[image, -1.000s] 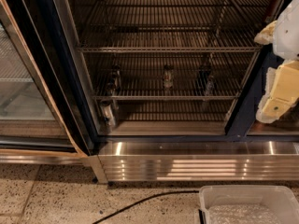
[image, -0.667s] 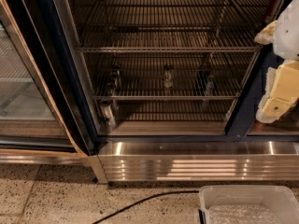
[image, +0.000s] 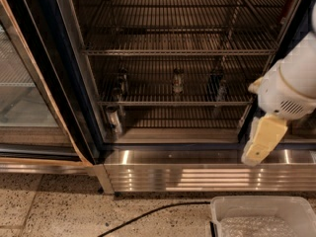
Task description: Pick 7up can from bottom shelf of fridge
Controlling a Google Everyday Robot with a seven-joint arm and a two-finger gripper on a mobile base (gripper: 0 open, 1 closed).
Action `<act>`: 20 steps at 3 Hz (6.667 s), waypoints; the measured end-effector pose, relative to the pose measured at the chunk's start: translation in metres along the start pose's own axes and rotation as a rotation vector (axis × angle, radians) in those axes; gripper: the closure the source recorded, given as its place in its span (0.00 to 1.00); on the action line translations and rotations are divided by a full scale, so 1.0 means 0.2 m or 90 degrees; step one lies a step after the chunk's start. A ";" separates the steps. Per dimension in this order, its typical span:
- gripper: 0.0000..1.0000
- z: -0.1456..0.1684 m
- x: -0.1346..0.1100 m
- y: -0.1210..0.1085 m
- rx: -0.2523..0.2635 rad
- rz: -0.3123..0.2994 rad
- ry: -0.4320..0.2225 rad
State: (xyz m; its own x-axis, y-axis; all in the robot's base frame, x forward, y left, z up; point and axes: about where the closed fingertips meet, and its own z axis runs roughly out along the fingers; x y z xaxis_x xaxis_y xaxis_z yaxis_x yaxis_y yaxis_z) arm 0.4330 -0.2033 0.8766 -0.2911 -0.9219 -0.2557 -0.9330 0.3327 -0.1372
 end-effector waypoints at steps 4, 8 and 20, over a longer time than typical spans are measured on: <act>0.00 0.96 0.19 0.32 -0.036 -0.025 -0.077; 0.00 1.41 0.03 -0.13 0.143 -0.029 -0.253; 0.00 2.09 -0.63 -1.36 0.251 0.283 -0.603</act>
Offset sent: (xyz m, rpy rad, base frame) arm -0.0238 0.0339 -0.1924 0.1791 -0.0138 0.0821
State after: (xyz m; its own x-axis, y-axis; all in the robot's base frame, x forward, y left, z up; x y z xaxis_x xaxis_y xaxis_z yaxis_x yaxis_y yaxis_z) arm 0.8119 -0.0953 0.5462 -0.1466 -0.2380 -0.9601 -0.6049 0.7895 -0.1033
